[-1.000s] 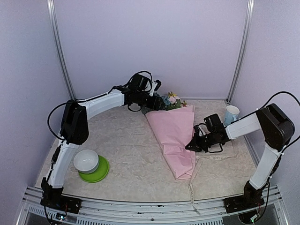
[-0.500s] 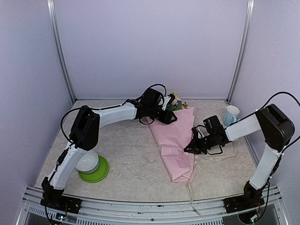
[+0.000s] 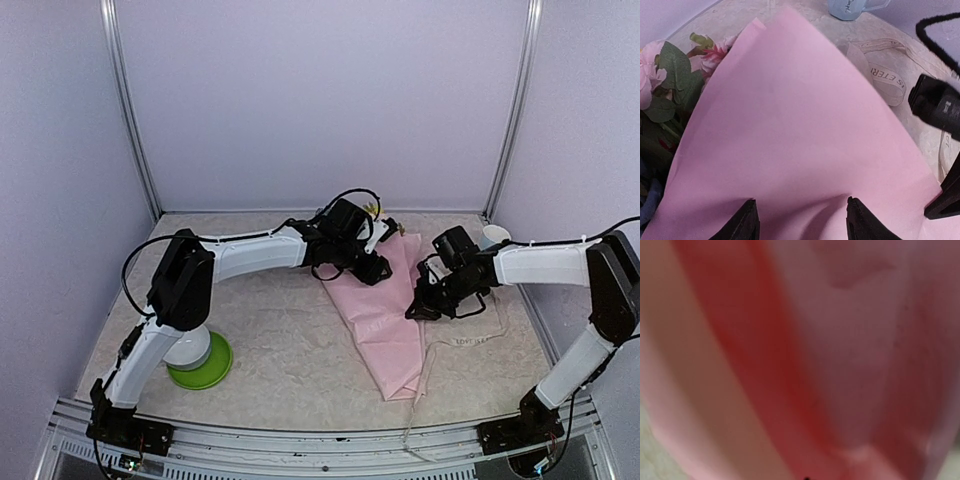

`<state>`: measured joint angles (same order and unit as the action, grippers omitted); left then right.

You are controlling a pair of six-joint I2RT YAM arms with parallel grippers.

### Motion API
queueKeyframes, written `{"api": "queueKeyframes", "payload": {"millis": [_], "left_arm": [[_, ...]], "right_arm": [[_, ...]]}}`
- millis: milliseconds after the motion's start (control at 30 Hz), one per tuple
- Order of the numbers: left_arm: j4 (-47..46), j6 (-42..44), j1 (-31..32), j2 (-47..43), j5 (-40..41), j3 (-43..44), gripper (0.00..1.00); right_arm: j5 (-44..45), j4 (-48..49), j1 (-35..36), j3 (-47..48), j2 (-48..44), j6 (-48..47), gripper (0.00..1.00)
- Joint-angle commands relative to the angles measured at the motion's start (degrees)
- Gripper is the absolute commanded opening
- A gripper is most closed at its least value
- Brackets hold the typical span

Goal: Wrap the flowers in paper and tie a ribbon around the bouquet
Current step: Adjust the folded bouquet at the center of the board.

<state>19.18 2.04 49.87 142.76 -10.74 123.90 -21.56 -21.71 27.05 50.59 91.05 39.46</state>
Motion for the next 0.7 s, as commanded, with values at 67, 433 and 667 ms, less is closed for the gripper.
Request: {"api": "queueKeyframes", "payload": {"millis": [67, 433, 667], "left_arm": [[4.02, 3.15, 2.16, 1.31, 2.64, 1.85, 0.61], [12.99, -0.89, 0.16, 8.12, -4.28, 13.28, 0.61], [5.72, -7.39, -1.3, -4.06, -9.54, -7.17, 0.53]], "right_arm": [[11.21, -6.32, 0.81, 1.91, -3.02, 0.55, 0.0], [17.05, 0.71, -2.18, -6.78, -1.43, 2.75, 0.0], [14.83, 4.87, -3.48, -8.99, 2.26, 2.15, 0.0]]}}
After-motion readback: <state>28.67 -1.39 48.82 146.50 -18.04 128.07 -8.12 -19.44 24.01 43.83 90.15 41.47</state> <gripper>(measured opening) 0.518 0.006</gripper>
